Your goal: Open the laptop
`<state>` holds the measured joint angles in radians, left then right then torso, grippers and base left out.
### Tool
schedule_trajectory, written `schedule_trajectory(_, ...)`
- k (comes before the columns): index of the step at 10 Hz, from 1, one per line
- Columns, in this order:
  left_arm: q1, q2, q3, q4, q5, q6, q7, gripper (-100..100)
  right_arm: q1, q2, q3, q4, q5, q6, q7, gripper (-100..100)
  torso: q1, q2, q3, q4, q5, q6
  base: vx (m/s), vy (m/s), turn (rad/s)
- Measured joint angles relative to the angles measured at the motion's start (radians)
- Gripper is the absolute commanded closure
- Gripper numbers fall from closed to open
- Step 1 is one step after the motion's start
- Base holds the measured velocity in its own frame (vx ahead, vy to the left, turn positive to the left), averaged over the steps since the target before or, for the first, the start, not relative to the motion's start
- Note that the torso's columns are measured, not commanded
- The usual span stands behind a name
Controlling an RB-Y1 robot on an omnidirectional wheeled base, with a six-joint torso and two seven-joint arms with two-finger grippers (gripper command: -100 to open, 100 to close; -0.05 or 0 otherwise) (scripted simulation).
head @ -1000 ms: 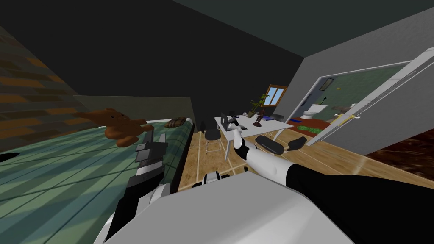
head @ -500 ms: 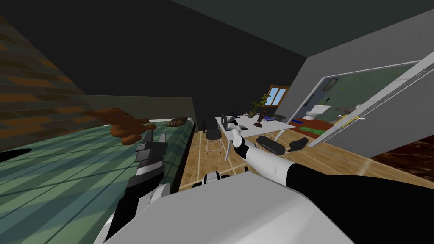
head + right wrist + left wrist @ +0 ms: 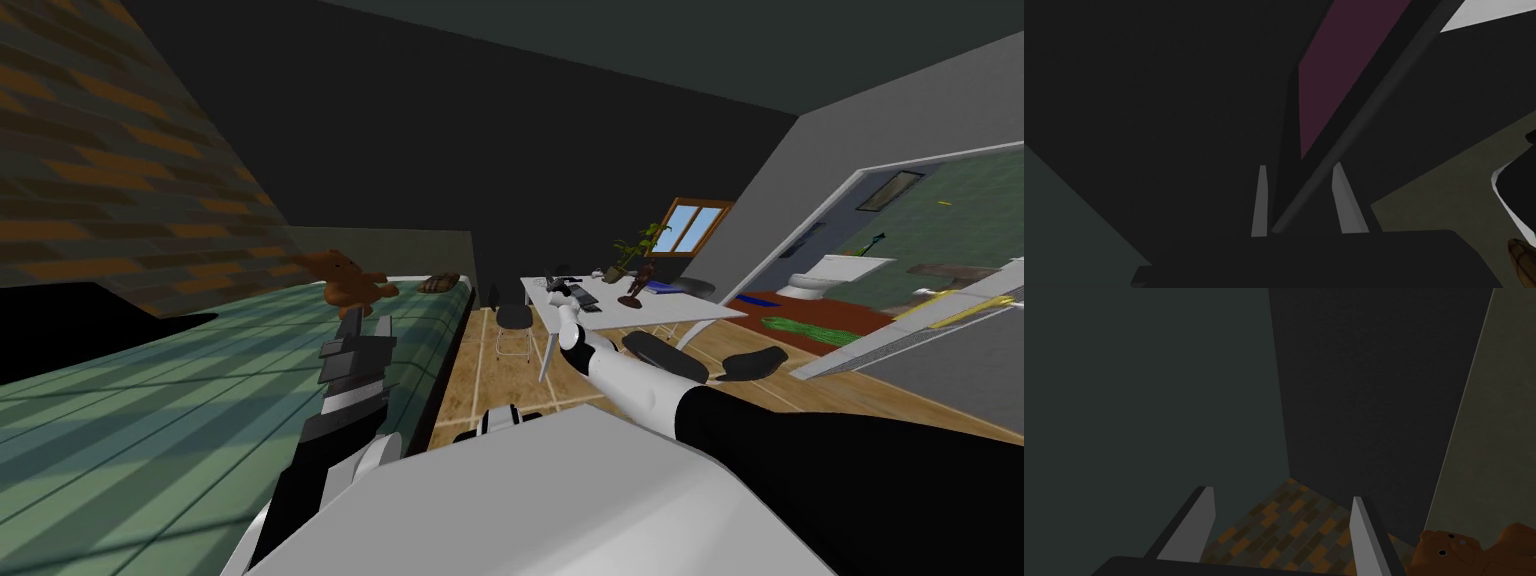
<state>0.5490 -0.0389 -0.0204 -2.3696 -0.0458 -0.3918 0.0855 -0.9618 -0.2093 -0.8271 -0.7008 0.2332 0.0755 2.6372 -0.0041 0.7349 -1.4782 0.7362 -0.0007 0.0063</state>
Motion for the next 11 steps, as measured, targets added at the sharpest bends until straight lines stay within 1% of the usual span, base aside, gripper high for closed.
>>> schedule_trajectory(1, 0.000, 0.000, 0.000, 0.000, 0.000, 0.000, 0.000, 0, 0.036, -0.011, 0.019, -0.026, -0.010, 0.009, -0.029, 100, 0.000, 0.001, 0.001, 0.000, -0.001, -0.003, 0.012, -0.004, 0.005)
schedule_trajectory(2, 0.000, 0.000, 0.000, 0.000, 0.000, 0.000, 0.000, 0, 0.066, -0.010, 0.019, -0.031, -0.008, 0.005, -0.057, 100, 0.000, 0.000, 0.000, -0.002, -0.002, -0.004, 0.002, 0.002, 0.017)
schedule_trajectory(3, 0.000, 0.000, 0.000, 0.000, 0.000, 0.000, 0.000, 0, 0.076, -0.017, 0.001, 0.005, 0.005, -0.012, -0.081, 100, -0.001, -0.001, 0.000, -0.002, -0.002, -0.003, -0.006, 0.004, -0.009)
schedule_trajectory(4, 0.000, 0.000, 0.000, 0.000, 0.000, 0.000, 0.000, 0, 0.102, -0.023, 0.017, 0.000, -0.008, -0.009, -0.111, 100, 0.000, 0.001, 0.001, 0.001, 0.000, -0.004, -0.002, -0.004, -0.030)
schedule_trajectory(5, 0.000, 0.000, 0.000, 0.000, 0.000, 0.000, 0.000, 0, 0.116, -0.020, 0.024, -0.018, -0.014, 0.003, -0.142, 100, 0.004, 0.004, 0.003, 0.004, 0.002, -0.006, 0.003, -0.010, -0.010)
schedule_trajectory(6, 0.000, 0.000, 0.000, 0.000, 0.000, 0.000, 0.000, 0, 0.116, -0.021, 0.021, -0.015, -0.012, 0.005, -0.163, 100, 0.007, 0.006, 0.004, 0.005, 0.003, -0.008, 0.002, 0.020, 0.145)
schedule_trajectory(7, 0.000, 0.000, 0.000, 0.000, 0.000, 0.000, 0.000, 0, 0.123, -0.054, 0.042, 0.022, -0.013, -0.015, -0.188, 100, 0.009, 0.006, 0.004, 0.004, 0.003, -0.009, 0.001, 0.042, 0.083)
schedule_trajectory(8, 0.000, 0.000, 0.000, 0.000, 0.000, 0.000, 0.000, 0, 0.136, -0.085, 0.078, 0.030, -0.023, -0.023, -0.218, 100, 0.009, 0.006, 0.004, 0.005, 0.003, -0.007, 0.004, 0.032, -0.022)
schedule_trajectory(9, 0.000, 0.000, 0.000, 0.000, 0.000, 0.000, 0.000, 0, 0.138, -0.099, 0.106, 0.027, -0.027, -0.020, -0.249, 100, 0.007, 0.006, 0.004, 0.005, 0.002, -0.007, 0.004, 0.013, -0.014)
schedule_trajectory(10, 0.000, 0.000, 0.000, 0.000, 0.000, 0.000, 0.000, 0, 0.133, -0.104, 0.113, 0.033, -0.024, -0.021, -0.277, 100, 0.004, 0.005, 0.004, 0.004, 0.001, -0.007, 0.000, 0.000, 0.000)
schedule_trajectory(11, 0.000, 0.000, 0.000, 0.000, 0.000, 0.000, 0.000, 0, 0.133, -0.101, 0.113, 0.029, -0.022, -0.021, -0.295, 100, 0.003, 0.004, 0.003, 0.003, 0.000, -0.006, 0.001, 0.033, 0.156)
